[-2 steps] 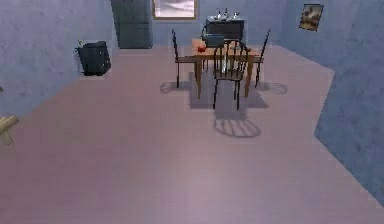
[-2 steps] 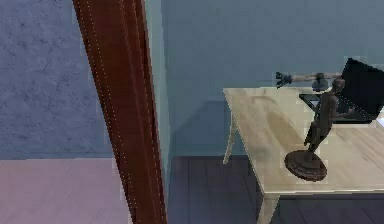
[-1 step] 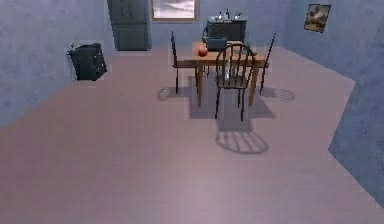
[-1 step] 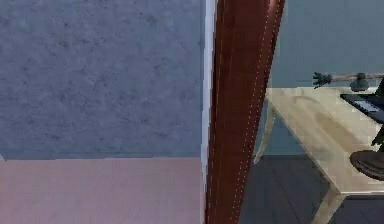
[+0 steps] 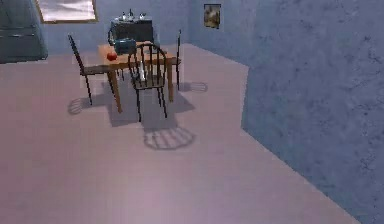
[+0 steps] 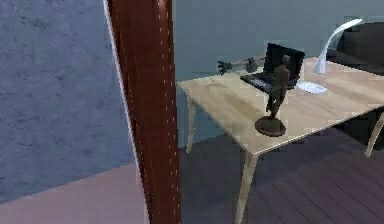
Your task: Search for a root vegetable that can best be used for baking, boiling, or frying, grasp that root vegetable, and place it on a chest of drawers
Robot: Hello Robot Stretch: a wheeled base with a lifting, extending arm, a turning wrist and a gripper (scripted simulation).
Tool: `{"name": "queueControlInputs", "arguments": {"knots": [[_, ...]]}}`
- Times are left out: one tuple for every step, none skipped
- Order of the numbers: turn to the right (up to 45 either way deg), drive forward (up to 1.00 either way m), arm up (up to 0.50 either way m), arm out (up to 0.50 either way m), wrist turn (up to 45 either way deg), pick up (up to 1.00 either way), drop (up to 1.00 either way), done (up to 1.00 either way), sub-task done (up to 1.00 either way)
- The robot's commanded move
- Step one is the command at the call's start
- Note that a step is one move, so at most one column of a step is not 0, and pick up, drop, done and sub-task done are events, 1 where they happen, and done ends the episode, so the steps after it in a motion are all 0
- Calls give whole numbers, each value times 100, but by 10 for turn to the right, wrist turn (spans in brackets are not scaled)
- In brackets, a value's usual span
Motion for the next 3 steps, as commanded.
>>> {"name": "queueControlInputs", "arguments": {"knots": [[0, 100, 0, 0, 0, 0, 0, 0, 0], [0, 100, 0, 0, 0, 0, 0, 0, 0], [0, 50, 0, 0, 0, 0, 0, 0, 0]]}}
